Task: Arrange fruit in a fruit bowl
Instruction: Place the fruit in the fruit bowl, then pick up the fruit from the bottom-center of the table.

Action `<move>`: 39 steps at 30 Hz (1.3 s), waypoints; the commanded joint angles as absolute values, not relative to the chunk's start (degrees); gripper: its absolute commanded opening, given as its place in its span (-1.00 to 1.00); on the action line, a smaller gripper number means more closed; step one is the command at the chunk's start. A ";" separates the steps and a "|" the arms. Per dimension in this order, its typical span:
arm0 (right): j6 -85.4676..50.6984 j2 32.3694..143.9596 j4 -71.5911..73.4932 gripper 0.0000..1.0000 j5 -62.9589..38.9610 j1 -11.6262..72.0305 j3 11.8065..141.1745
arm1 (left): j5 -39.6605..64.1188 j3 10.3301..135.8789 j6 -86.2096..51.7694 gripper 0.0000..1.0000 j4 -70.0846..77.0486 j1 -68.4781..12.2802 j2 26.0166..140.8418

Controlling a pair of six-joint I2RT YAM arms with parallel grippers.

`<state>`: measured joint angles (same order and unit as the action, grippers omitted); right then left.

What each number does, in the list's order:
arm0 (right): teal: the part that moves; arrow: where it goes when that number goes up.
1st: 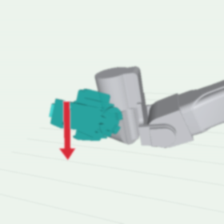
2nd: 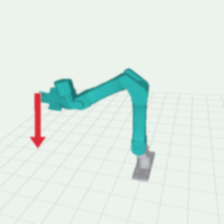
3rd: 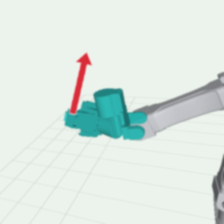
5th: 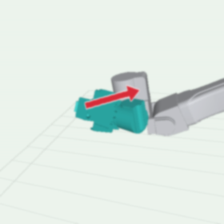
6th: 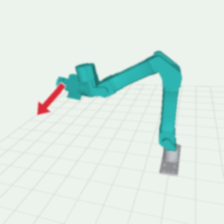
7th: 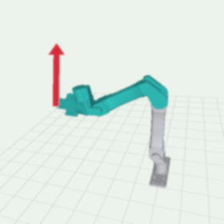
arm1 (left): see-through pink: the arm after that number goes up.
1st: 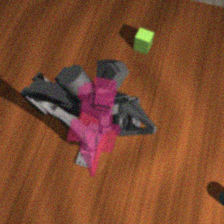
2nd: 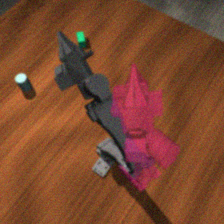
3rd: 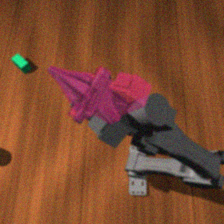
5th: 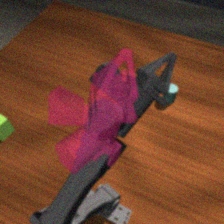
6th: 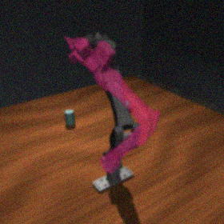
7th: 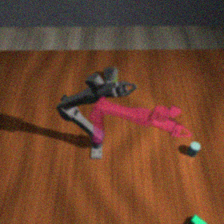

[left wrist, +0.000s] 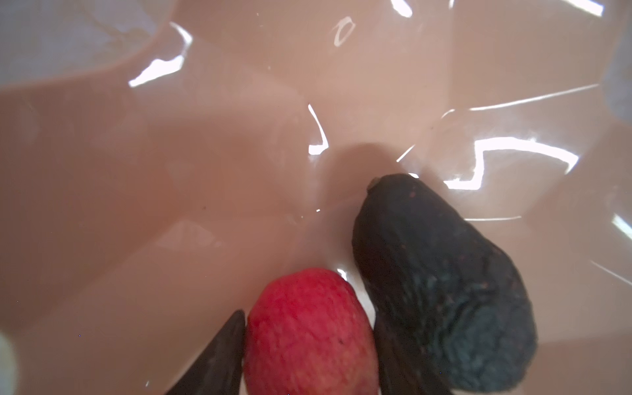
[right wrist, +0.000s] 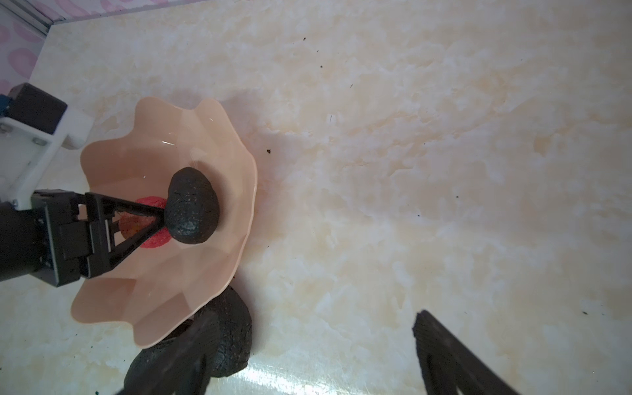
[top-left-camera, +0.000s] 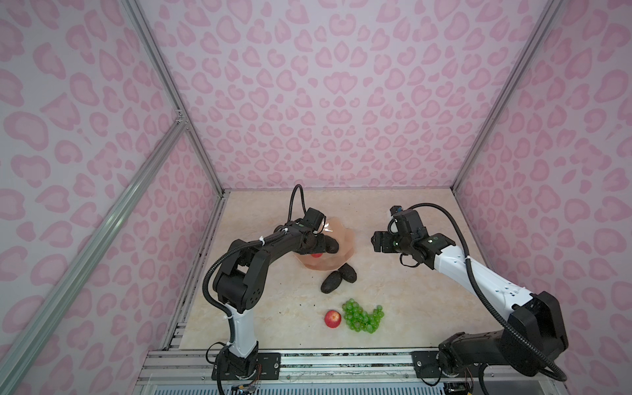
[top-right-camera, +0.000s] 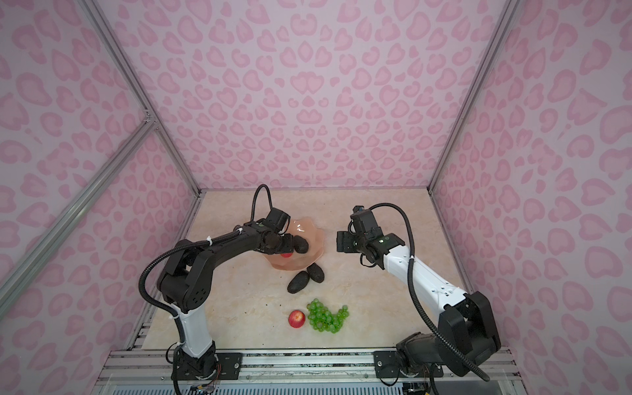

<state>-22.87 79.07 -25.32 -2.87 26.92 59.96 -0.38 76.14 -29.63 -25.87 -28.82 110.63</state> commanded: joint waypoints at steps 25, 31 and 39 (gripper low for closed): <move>-8.61 90.05 -36.63 0.53 0.29 71.49 63.65 | -16.90 54.16 -35.62 0.86 -16.07 -15.19 62.55; -8.35 94.39 -34.97 0.38 -0.53 72.07 63.74 | -15.48 50.21 -36.56 0.89 -16.50 -12.62 57.56; -8.46 99.51 -33.35 0.19 -0.36 72.07 64.05 | -13.69 49.73 -37.17 0.90 -16.93 -10.97 56.82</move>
<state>-8.49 98.45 -34.15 -0.27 71.99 63.90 -14.31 49.84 -36.47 -17.98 -11.16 57.28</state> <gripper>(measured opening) 0.605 0.949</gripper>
